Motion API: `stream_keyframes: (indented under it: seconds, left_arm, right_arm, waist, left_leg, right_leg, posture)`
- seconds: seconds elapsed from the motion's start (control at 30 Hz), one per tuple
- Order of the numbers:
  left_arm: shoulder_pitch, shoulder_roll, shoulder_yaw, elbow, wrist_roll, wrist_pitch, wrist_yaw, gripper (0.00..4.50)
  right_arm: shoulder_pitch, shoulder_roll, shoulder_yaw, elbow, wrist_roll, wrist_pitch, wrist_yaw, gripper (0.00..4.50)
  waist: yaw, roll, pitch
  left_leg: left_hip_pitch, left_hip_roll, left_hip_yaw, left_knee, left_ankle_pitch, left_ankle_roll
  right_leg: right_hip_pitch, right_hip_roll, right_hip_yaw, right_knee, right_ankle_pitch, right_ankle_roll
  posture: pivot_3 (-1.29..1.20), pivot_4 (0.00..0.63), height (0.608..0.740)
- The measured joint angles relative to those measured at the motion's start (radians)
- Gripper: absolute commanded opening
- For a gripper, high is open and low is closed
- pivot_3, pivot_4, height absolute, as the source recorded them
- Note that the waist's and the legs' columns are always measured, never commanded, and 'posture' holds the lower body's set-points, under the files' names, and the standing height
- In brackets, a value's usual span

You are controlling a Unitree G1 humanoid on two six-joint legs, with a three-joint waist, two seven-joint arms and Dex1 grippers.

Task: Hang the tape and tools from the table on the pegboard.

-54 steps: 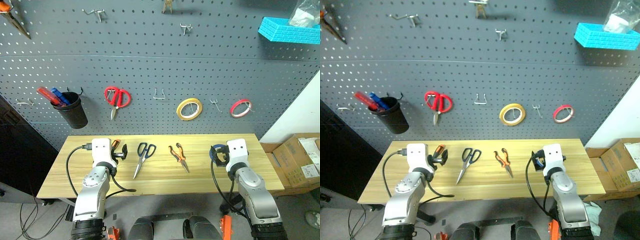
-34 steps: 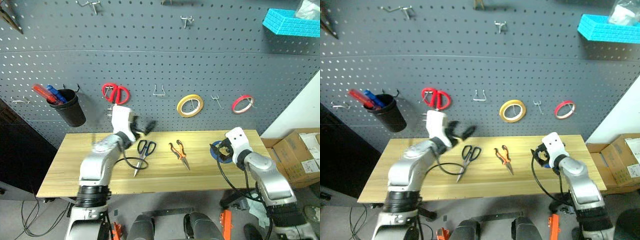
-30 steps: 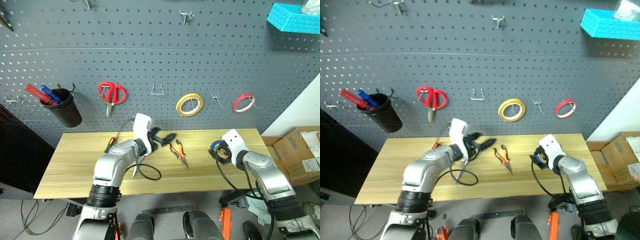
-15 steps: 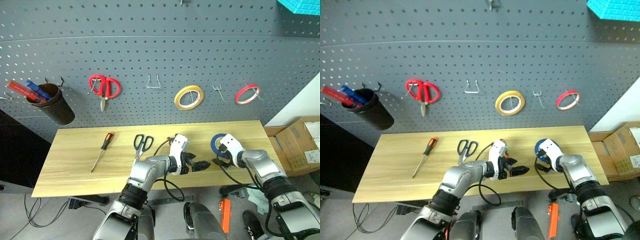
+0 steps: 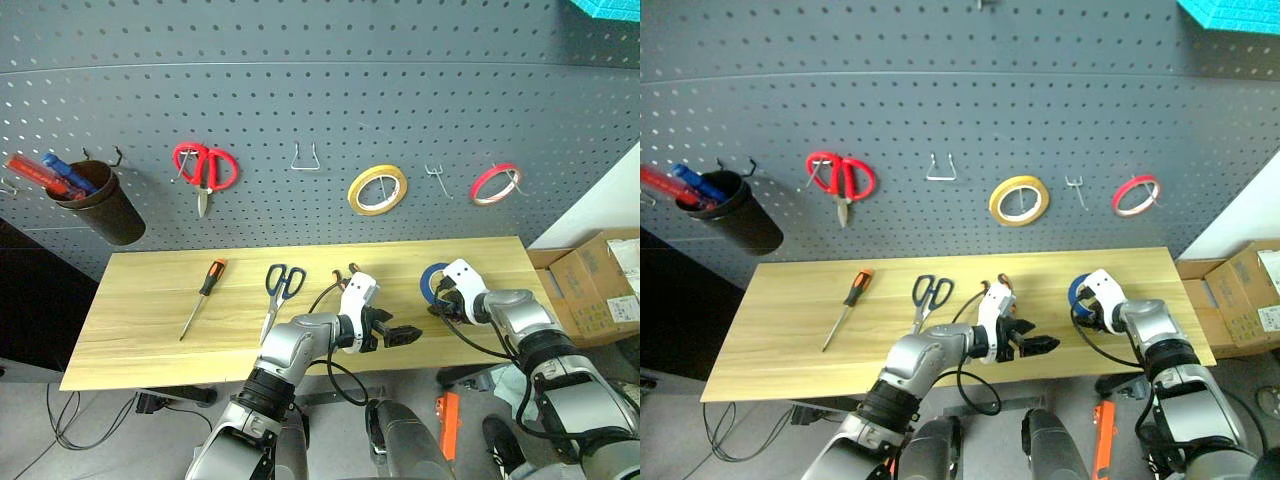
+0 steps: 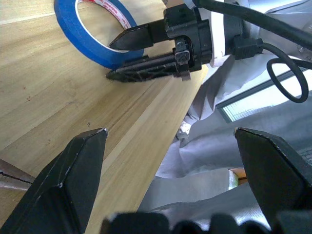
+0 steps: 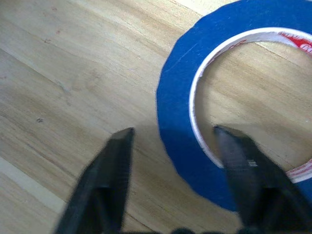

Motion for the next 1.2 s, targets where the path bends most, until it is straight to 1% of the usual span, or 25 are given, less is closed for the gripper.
stream_keyframes:
  seconds: [0.07, 0.13, 0.23, 0.27, 0.3, 0.33, 0.4, 0.43, 0.47, 0.5, 0.53, 0.6, 0.63, 0.7, 0.77, 0.83, 0.93, 1.03, 1.13, 1.2]
  left_arm:
    - [0.0, 0.0, 0.001, 0.0, 0.0, -0.001, 0.0, 4.5]
    - [-0.003, 0.0, 0.001, 0.005, 0.003, -0.007, 0.0, 4.5]
    - [-0.011, 0.0, 0.003, 0.013, 0.015, -0.021, 0.0, 4.5]
    - [-0.016, 0.001, 0.004, 0.014, 0.016, -0.027, 0.0, 4.5]
    - [-0.019, 0.002, 0.007, 0.012, 0.017, -0.037, 0.0, 4.5]
    - [-0.02, 0.007, 0.013, 0.002, 0.016, -0.043, 0.0, 4.5]
    - [-0.007, 0.03, 0.022, -0.057, 0.008, -0.041, -0.009, 4.5]
    - [0.013, 0.054, 0.043, -0.124, -0.02, -0.03, -0.024, 4.5]
    - [0.03, 0.074, 0.066, -0.171, -0.041, -0.019, -0.034, 4.5]
    - [0.048, 0.097, 0.091, -0.251, -0.083, 0.012, -0.047, 4.5]
    - [0.07, 0.118, 0.108, -0.32, -0.123, 0.037, -0.065, 4.5]
    - [0.084, 0.144, 0.141, -0.412, -0.202, 0.099, -0.083, 4.5]
    - [0.095, 0.151, 0.165, -0.463, -0.26, 0.14, -0.088, 4.5]
    - [0.096, 0.166, 0.216, -0.519, -0.35, 0.203, -0.087, 4.5]
    - [0.09, 0.183, 0.253, -0.535, -0.4, 0.237, -0.081, 4.5]
    - [0.079, 0.2, 0.277, -0.534, -0.421, 0.25, -0.07, 4.5]
    - [0.027, 0.203, 0.295, -0.502, -0.421, 0.239, -0.046, 4.5]
    - [0.003, 0.207, 0.296, -0.449, -0.407, 0.203, -0.041, 4.5]
    - [-0.041, 0.208, 0.295, -0.386, -0.375, 0.153, -0.039, 4.5]
    - [-0.06, 0.209, 0.295, -0.362, -0.361, 0.129, -0.039, 4.5]
  right_arm:
    - [-0.004, 0.001, 0.0, 0.013, 0.0, -0.014, 0.004, 0.99]
    - [-0.006, 0.002, -0.001, 0.021, 0.0, -0.02, 0.007, 0.55]
    - [0.004, 0.001, -0.005, 0.01, -0.001, -0.027, 0.002, 0.55]
    - [0.032, -0.006, -0.004, -0.028, -0.011, -0.041, -0.009, 0.55]
    - [0.066, -0.013, -0.004, -0.077, -0.018, -0.053, -0.019, 0.55]
    - [0.113, -0.022, -0.004, -0.143, -0.021, -0.059, -0.034, 0.55]
    - [0.252, -0.047, -0.018, -0.361, -0.033, -0.055, -0.07, 0.55]
    - [0.378, -0.059, -0.04, -0.555, -0.042, -0.045, -0.104, 0.55]
    - [0.449, -0.06, -0.045, -0.659, -0.044, -0.039, -0.121, 0.55]
    - [0.573, -0.054, -0.075, -0.842, -0.065, -0.026, -0.171, 0.55]
    - [0.66, -0.053, -0.079, -0.969, -0.082, -0.027, -0.206, 0.55]
    - [0.764, -0.043, -0.079, -1.128, -0.144, -0.048, -0.279, 0.55]
    - [0.811, -0.041, -0.077, -1.198, -0.191, -0.082, -0.326, 0.55]
    - [0.845, -0.03, -0.073, -1.271, -0.268, -0.144, -0.404, 0.55]
    - [0.844, -0.02, -0.071, -1.284, -0.318, -0.186, -0.459, 0.55]
    - [0.801, -0.009, -0.054, -1.259, -0.356, -0.228, -0.5, 0.55]
    - [0.645, 0.01, -0.038, -1.158, -0.374, -0.307, -0.543, 0.55]
    - [0.526, 0.009, -0.035, -1.041, -0.369, -0.383, -0.552, 0.55]
    - [0.4, 0.009, -0.034, -0.892, -0.34, -0.457, -0.54, 0.55]
    - [0.333, 0.01, -0.031, -0.794, -0.314, -0.506, -0.518, 0.55]
  waist:
    - [0.0, 0.0, 0.0]
    - [0.0, 0.0, 0.0]
    - [0.001, 0.0, 0.0]
    - [0.002, 0.0, 0.0]
    - [0.002, 0.0, 0.0]
    - [0.004, 0.001, 0.0]
    - [0.01, 0.002, 0.0]
    - [0.011, 0.003, -0.001]
    - [0.008, 0.004, -0.002]
    - [0.007, 0.006, -0.003]
    - [0.003, 0.009, -0.006]
    - [-0.005, 0.013, -0.008]
    - [-0.008, 0.015, -0.011]
    - [-0.018, 0.014, -0.021]
    - [-0.023, 0.011, -0.033]
    - [-0.026, 0.008, -0.045]
    - [-0.034, 0.002, -0.054]
    - [-0.037, -0.002, -0.062]
    - [-0.037, -0.003, -0.065]
    - [-0.037, -0.003, -0.065]
  left_leg:
    - [0.0, 0.0, 0.0, 0.0, 0.0, 0.0]
    - [-0.001, 0.0, 0.0, 0.0, 0.0, 0.0]
    - [-0.001, 0.0, 0.0, 0.0, 0.0, 0.0]
    - [-0.001, 0.0, 0.0, 0.0, 0.0, 0.0]
    - [-0.001, 0.0, -0.001, 0.0, 0.0, 0.0]
    - [-0.002, 0.0, -0.001, 0.0, 0.0, 0.0]
    - [-0.005, 0.0, -0.002, -0.001, 0.0, -0.001]
    - [-0.006, 0.0, -0.002, -0.002, -0.001, -0.002]
    - [-0.005, 0.001, -0.002, -0.002, -0.002, -0.004]
    - [-0.008, 0.0, -0.001, -0.003, -0.003, -0.006]
    - [-0.01, 0.001, -0.001, -0.002, -0.003, -0.008]
    - [-0.012, 0.001, 0.0, -0.001, -0.001, -0.019]
    - [-0.014, 0.001, 0.0, 0.001, -0.001, -0.019]
    - [-0.015, 0.0, 0.0, 0.005, -0.001, -0.02]
    - [-0.014, -0.001, 0.0, 0.006, -0.001, -0.02]
    - [-0.013, -0.001, 0.001, 0.008, -0.001, -0.019]
    - [-0.011, -0.001, 0.003, 0.009, 0.003, -0.013]
    - [-0.001, -0.001, 0.002, 0.008, 0.003, -0.013]
    - [-0.002, -0.002, 0.002, 0.007, 0.003, -0.012]
    - [-0.002, -0.002, 0.002, 0.006, 0.003, -0.012]
  right_leg:
    - [0.0, 0.0, 0.0, 0.0, 0.0, 0.0]
    - [0.0, 0.0, 0.0, 0.0, 0.0, 0.0]
    - [0.0, 0.0, 0.0, 0.0, 0.0, 0.0]
    - [0.0, 0.0, 0.0, 0.0, 0.0, 0.0]
    - [-0.001, 0.0, -0.001, 0.0, 0.0, 0.0]
    - [-0.001, 0.0, -0.001, 0.0, 0.0, 0.0]
    - [-0.004, 0.0, -0.002, 0.0, -0.001, 0.002]
    - [-0.006, -0.001, -0.001, 0.001, -0.003, 0.005]
    - [-0.006, -0.001, -0.001, 0.001, -0.004, 0.006]
    - [-0.01, -0.001, 0.0, 0.002, -0.005, 0.007]
    - [-0.013, -0.002, 0.001, 0.003, -0.006, 0.008]
    - [-0.016, -0.002, 0.001, 0.004, -0.006, 0.008]
    - [-0.017, -0.002, 0.001, 0.004, -0.006, 0.009]
    - [-0.016, -0.002, 0.001, 0.004, -0.004, 0.01]
    - [-0.015, -0.002, 0.001, 0.003, -0.004, 0.01]
    - [-0.013, -0.002, 0.001, 0.002, -0.005, 0.003]
    - [-0.01, -0.002, 0.002, 0.0, -0.003, 0.001]
    - [0.002, -0.002, 0.002, 0.0, -0.003, 0.001]
    - [0.003, -0.002, 0.003, 0.001, -0.002, 0.0]
    - [0.002, -0.002, 0.004, 0.001, 0.001, 0.006]
  posture:
    - [0.1, 0.284, 0.74]
    - [0.1, 0.28, 0.74]
    - [0.1, 0.265, 0.74]
    - [0.09, 0.251, 0.74]
    - [0.09, 0.251, 0.74]
    - [0.08, 0.236, 0.74]
    - [0.07, 0.222, 0.74]
    - [0.06, 0.214, 0.74]
    - [0.04, 0.197, 0.74]
    - [0.03, 0.185, 0.74]
    - [0.02, 0.176, 0.74]
    - [0.0, 0.154, 0.74]
    - [0.0, 0.139, 0.74]
    - [-0.01, 0.122, 0.74]
    - [-0.02, 0.104, 0.74]
    - [-0.02, 0.094, 0.74]
    - [-0.02, 0.083, 0.74]
    - [-0.01, 0.078, 0.74]
    - [0.01, 0.078, 0.74]
    - [0.02, 0.08, 0.74]
